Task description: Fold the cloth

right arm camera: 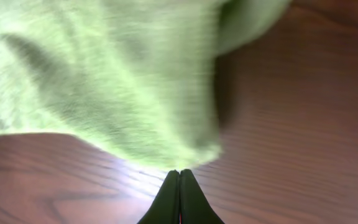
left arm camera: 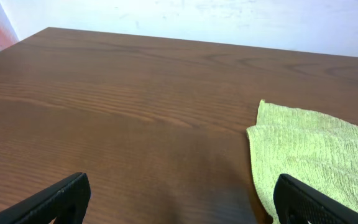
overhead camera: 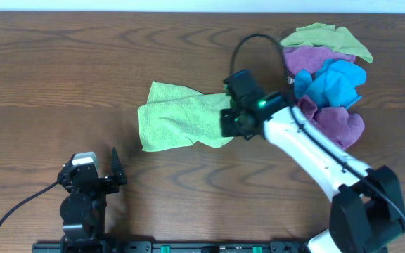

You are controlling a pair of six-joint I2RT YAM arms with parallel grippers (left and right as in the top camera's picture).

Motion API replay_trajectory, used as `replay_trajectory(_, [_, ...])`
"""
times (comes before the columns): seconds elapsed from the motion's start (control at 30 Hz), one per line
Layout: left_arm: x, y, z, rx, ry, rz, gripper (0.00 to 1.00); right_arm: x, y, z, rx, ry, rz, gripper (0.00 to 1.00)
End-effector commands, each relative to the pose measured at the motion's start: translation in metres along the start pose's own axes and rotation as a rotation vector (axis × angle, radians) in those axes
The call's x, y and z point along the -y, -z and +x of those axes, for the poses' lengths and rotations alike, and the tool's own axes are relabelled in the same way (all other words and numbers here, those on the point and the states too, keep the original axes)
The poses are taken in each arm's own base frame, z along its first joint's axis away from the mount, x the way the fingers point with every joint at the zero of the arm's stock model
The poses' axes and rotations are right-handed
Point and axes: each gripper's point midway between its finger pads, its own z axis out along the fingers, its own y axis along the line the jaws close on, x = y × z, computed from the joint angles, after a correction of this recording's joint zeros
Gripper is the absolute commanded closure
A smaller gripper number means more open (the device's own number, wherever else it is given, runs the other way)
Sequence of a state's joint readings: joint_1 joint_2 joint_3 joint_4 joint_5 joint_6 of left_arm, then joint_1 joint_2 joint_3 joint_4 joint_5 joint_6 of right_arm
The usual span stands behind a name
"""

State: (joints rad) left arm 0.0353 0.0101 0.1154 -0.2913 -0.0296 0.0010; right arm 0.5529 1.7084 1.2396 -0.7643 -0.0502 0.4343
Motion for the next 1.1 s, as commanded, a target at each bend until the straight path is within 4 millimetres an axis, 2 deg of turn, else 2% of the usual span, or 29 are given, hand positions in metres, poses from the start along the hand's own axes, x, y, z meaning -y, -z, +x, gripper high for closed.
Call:
replay_trajectory(0.0, [0.001,-0.003,0.012,-0.028,-0.014,0.006,0.05,0.002,-0.015,0.011,-0.028,0.057,0.049,0.98])
replay_trajectory(0.3, [0.001,-0.003,0.012,-0.028,-0.014,0.006,0.04,0.004,-0.059,0.029,-0.126,0.067,0.07,0.98])
replay_trajectory(0.43, [0.001,-0.003,0.012,-0.028,-0.014,0.006,0.05,-0.004,-0.077,0.028,-0.132,0.064,0.028,0.99])
replay_trajectory(0.53, [0.001,-0.003,0.012,-0.029,-0.014,0.006,0.05,-0.009,-0.084,0.018,-0.093,0.066,0.005,0.98])
replay_trajectory(0.7, [0.001,-0.003,0.012,-0.028,-0.014,0.006,0.04,-0.017,-0.085,-0.006,-0.001,0.064,-0.035,0.98])
replay_trajectory(0.83, [0.001,-0.003,0.012,-0.028,-0.014,0.006,0.05,-0.016,-0.087,-0.005,-0.006,0.06,-0.032,0.99])
replay_trajectory(0.93, [0.001,-0.003,0.012,-0.028,-0.014,0.005,0.05,-0.017,-0.077,-0.003,-0.015,0.048,-0.036,0.99])
replay_trajectory(1.07, [0.001,-0.003,0.012,-0.028,-0.014,0.006,0.05,-0.016,-0.046,-0.005,0.01,0.05,-0.031,0.99])
